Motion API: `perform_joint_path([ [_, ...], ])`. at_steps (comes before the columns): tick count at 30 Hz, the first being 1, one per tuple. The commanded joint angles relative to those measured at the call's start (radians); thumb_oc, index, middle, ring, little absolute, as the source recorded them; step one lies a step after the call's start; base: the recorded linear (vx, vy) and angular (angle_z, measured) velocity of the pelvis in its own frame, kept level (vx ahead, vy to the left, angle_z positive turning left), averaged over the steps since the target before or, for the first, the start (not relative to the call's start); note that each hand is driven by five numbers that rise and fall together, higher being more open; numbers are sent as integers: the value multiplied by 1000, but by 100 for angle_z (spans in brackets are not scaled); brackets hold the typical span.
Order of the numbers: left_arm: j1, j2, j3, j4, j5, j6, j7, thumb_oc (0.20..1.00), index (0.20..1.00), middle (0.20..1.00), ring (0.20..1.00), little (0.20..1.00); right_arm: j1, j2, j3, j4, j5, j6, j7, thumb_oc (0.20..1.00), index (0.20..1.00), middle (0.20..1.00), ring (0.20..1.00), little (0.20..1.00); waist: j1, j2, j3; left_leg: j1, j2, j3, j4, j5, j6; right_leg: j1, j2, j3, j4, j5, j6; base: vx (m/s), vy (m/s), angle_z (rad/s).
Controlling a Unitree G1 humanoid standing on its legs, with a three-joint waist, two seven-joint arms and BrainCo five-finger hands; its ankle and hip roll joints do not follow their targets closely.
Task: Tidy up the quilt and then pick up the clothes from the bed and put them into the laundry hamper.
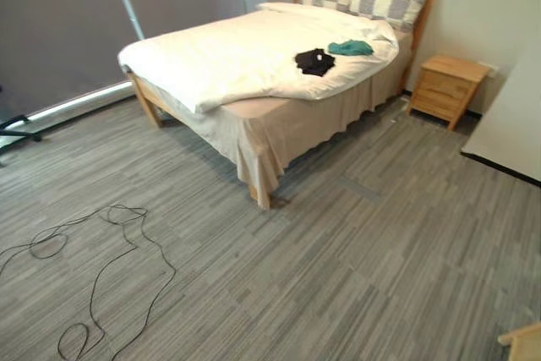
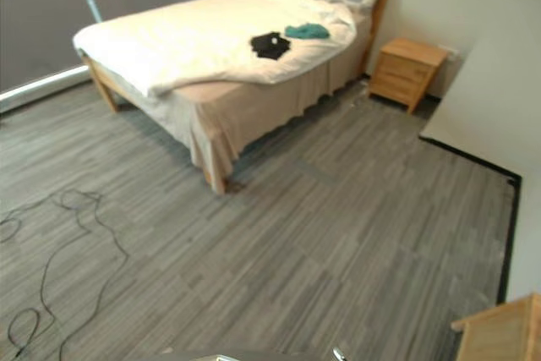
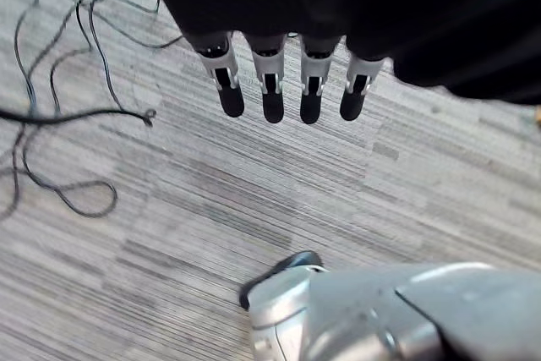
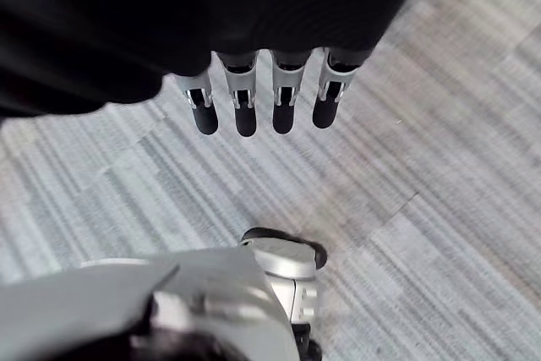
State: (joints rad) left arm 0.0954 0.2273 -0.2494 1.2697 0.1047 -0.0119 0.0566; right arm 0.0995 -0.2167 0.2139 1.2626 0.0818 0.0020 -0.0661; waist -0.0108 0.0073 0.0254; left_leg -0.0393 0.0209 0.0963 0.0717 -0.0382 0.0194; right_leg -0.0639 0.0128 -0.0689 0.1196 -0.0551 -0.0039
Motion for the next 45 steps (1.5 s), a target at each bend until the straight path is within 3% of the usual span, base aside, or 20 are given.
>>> perform_joint_path([
  [1,-139,34,-27,35,70,-30,34,1000,1000,1000,1000,1000,-80,-4,8,37,17,-15,-21,1000,1000,1000,1000,1000,-38,-23,94,137,-24,26,-159,-3,-40,162,-65,26,-202,43,128,0,0,0],
  [15,-140,31,-29,46,85,-21,38,1000,1000,1000,1000,1000,-88,-17,14,40,-2,-12,-25,1000,1000,1000,1000,1000,-40,-20,110,161,-23,29,-159,-16,-33,173,-65,31,-199,28,126,16,7,-1],
  [19,-156,44,-28,24,58,-24,42,1000,1000,1000,1000,1000,-98,-25,7,36,-1,-9,-21,1000,1000,1000,1000,1000,-31,-23,141,126,-23,21,-104,-43,-10,75,-60,21,8,-13,134,-11,57,-4],
  [20,-158,46,-25,17,49,-25,46,1000,1000,1000,1000,1000,-100,-27,3,33,0,-7,-20,1000,1000,1000,1000,1000,-30,-21,157,124,-19,19,-92,-50,-4,30,-64,3,109,-1,159,-30,111,-8],
  [21,-157,41,-15,-7,12,-29,54,1000,1000,1000,1000,1000,-105,-36,-9,26,-4,-1,-19,1000,1000,1000,1000,1000,-41,-9,195,135,-22,20,-82,-68,17,-82,-96,-14,331,87,212,-29,110,-5],
  [23,-158,41,-15,-7,12,-29,54,1000,1000,1000,1000,1000,-105,-36,-9,26,-4,-1,-19,1000,1000,1000,1000,1000,-40,-9,191,130,-21,20,-82,-67,17,-86,-95,-13,329,90,211,16,63,1],
  [25,-160,33,1,-9,-35,-29,64,1000,1000,1000,1000,1000,-113,-36,-37,10,17,-6,-30,1000,1000,1000,1000,1000,-57,18,219,174,-1,2,-101,-71,17,-197,-104,-50,475,108,203,255,54,19],
  [28,-165,24,2,6,-39,-35,72,1000,1000,1000,1000,1000,-110,-30,-49,9,34,-10,-37,1000,1000,1000,1000,1000,-79,4,219,227,-17,-20,-120,-110,0,-228,-117,-72,247,82,178,471,-135,9],
  [29,-174,18,0,19,-21,-39,74,1000,1000,1000,1000,1000,-110,-27,-54,10,37,-4,-39,1000,1000,1000,1000,1000,-102,0,223,289,-14,-41,-146,-143,-32,-228,-131,-72,-39,109,180,531,-208,28],
  [32,-183,10,0,35,-2,-48,70,1000,1000,1000,1000,1000,-106,-31,-67,14,30,6,-38,1000,1000,1000,1000,1000,-131,25,225,368,23,-46,-159,-197,-64,-270,-153,-97,-185,156,204,615,-267,27],
  [34,-175,2,0,58,14,-53,52,1000,1000,1000,1000,1000,-86,-40,-65,22,18,4,-33,1000,1000,1000,1000,1000,-150,30,202,405,37,-54,-143,-229,-75,-267,-157,-111,-177,169,205,741,-345,32],
  [36,-164,-7,14,74,5,-54,68,1000,1000,1000,1000,1000,-66,-47,-52,25,8,-7,-33,1000,1000,1000,1000,1000,-157,34,196,383,65,-56,-7,-171,-103,-233,-135,-113,-150,194,171,492,-288,22],
  [37,-164,-7,14,74,5,-54,68,1000,1000,1000,1000,1000,-66,-47,-52,25,8,-7,-33,1000,1000,1000,1000,1000,-158,33,195,382,64,-56,-7,-171,-102,-234,-136,-113,-149,194,171,543,-399,35],
  [38,-157,-17,20,78,-4,-49,74,1000,1000,1000,1000,1000,-70,-49,-34,38,3,-11,-30,1000,1000,1000,1000,1000,-154,40,195,317,106,-41,224,-6,-126,-179,-98,-100,-138,184,130,553,-476,35],
  [39,-155,-18,19,71,-11,-49,77,1000,1000,1000,1000,1000,-72,-52,-11,53,-12,-9,-36,1000,1000,1000,1000,1000,-138,36,199,238,123,-56,404,99,-132,-130,-79,-110,-147,163,90,689,-655,31],
  [40,-159,-14,13,57,-22,-46,81,1000,1000,1000,1000,1000,-84,-61,0,53,-19,-7,-41,1000,1000,1000,1000,1000,-118,20,224,150,107,-82,572,164,-123,-93,-77,-109,-150,157,62,315,-369,11],
  [41,-159,-14,13,57,-23,-46,81,1000,1000,1000,1000,1000,-84,-61,1,53,-19,-7,-41,1000,1000,1000,1000,1000,-120,17,221,145,104,-84,572,166,-122,-96,-81,-111,-150,157,63,249,-301,-18],
  [42,-168,-7,13,38,-43,-45,86,1000,1000,1000,1000,1000,-107,-75,4,43,-19,-6,-43,1000,1000,1000,1000,1000,-103,1,237,92,104,-71,664,165,-106,-59,-82,-103,-165,139,47,466,-300,-54],
  [43,-181,-8,11,7,-72,-49,91,1000,1000,1000,1000,1000,-132,-93,11,30,-17,-5,-52,1000,1000,1000,1000,1000,-67,-27,252,-9,104,-24,720,121,-85,3,-86,-77,-188,109,38,646,-329,-65],
  [45,-185,-15,15,-5,-86,-53,93,1000,1000,1000,1000,1000,-144,-103,23,15,-20,-12,-51,1000,1000,1000,1000,1000,-30,-38,256,-88,73,20,617,58,-85,56,-90,-50,-201,78,48,635,-123,-32],
])
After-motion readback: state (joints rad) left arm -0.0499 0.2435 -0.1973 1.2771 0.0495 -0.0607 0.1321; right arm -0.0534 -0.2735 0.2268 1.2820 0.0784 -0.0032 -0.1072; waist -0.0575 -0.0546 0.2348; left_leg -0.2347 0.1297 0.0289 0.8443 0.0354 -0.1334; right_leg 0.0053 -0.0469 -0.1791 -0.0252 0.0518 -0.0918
